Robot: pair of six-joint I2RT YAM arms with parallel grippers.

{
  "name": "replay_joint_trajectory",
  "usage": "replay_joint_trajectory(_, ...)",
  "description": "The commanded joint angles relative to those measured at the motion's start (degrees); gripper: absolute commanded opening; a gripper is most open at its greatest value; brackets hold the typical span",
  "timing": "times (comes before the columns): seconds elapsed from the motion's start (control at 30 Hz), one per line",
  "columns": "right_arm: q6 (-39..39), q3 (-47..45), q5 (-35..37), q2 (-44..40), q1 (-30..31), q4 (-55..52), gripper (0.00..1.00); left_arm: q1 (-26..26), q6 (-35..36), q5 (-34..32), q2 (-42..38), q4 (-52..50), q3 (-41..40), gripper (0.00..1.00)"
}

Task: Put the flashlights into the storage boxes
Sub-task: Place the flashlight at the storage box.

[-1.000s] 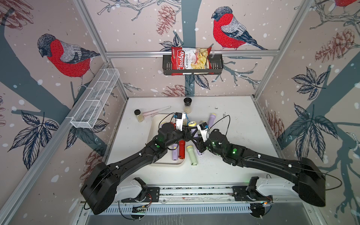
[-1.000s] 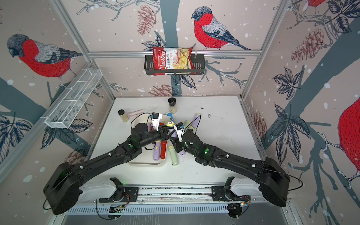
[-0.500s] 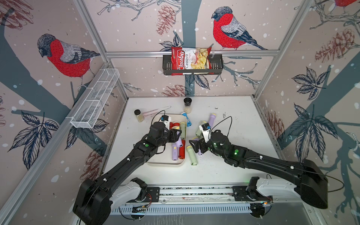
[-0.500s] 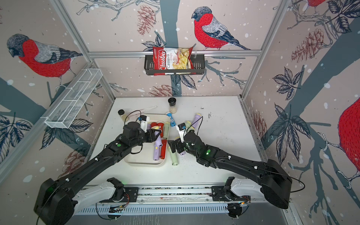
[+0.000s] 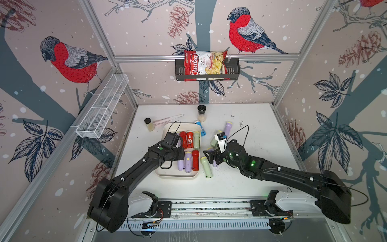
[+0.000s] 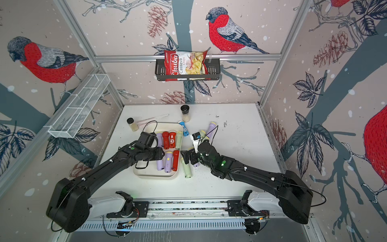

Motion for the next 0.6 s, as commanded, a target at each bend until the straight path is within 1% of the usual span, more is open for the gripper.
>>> replay_joint_trajectory(0.0,0.6,-0.4,0.5,-0.6,-0.2,0.9,0.99,1.1,2.6,-1.0,1.0,-1.6,0.7,0.35)
replay_joint_trajectory(0.33,1.3,-0.9,0.5,-0.4,-1.0,0.9,0.99,2.4,4.4,0.3,5.6,-1.7,2.2,0.36)
replay_joint_trajectory(0.57,1.4,-0.8,0.5,-0.1,-1.3,1.1,0.99,2.6,3.9,3.0,9.8,-2.3,3.3,0.38)
